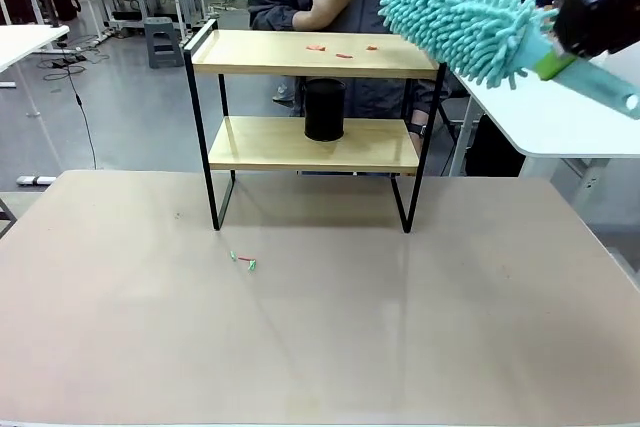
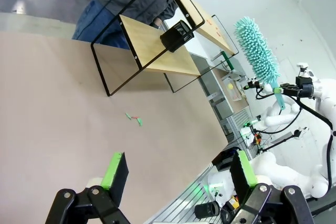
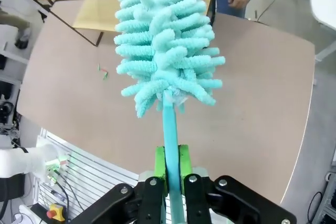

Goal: Clean the shelf.
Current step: Clean the remaining tier of the Shelf with the Duster once objects are removed.

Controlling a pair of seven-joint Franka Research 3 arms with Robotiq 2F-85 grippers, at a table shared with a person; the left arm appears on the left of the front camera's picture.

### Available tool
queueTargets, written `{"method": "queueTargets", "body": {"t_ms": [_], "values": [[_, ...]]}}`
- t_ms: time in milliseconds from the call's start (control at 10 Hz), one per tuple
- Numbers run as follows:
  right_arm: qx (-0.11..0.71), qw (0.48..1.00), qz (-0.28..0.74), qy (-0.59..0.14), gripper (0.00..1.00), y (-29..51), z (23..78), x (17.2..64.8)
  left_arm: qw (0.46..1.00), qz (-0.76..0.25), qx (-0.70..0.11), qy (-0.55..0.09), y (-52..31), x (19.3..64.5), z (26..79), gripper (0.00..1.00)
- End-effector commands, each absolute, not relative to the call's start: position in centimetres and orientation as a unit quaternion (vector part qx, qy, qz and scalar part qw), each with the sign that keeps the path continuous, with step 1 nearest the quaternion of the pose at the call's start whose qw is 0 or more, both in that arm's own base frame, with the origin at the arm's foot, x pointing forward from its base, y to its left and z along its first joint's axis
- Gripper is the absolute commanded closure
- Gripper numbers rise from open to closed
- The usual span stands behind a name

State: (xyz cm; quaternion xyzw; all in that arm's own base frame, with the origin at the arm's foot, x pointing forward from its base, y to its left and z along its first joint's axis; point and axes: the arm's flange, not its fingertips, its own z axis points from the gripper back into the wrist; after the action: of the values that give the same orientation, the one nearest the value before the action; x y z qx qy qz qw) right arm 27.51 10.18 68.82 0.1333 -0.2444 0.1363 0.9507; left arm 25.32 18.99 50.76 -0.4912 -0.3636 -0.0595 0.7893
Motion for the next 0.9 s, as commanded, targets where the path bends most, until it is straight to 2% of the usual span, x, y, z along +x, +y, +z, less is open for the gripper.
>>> {"method": "queueTargets", "body": {"t_ms": [0, 200, 400, 800], "values": [[0.125, 0.953, 0.140, -0.239, 0.88, 10.9, 68.2, 27.9, 0.782, -0.065, -0.495, -0.373, 18.9, 25.3, 51.0, 0.00], [0.075, 0.964, 0.130, -0.220, 0.88, 12.1, 70.6, 29.7, 0.782, -0.065, -0.495, -0.373, 18.9, 25.3, 51.0, 0.00], [0.034, 0.969, 0.115, -0.217, 0.88, 15.0, 72.9, 34.3, 0.782, -0.065, -0.495, -0.373, 18.9, 25.3, 51.0, 0.00], [0.002, 0.980, 0.051, -0.194, 0.88, 18.9, 70.7, 39.8, 0.782, -0.065, -0.495, -0.373, 18.9, 25.3, 51.0, 0.00]]}}
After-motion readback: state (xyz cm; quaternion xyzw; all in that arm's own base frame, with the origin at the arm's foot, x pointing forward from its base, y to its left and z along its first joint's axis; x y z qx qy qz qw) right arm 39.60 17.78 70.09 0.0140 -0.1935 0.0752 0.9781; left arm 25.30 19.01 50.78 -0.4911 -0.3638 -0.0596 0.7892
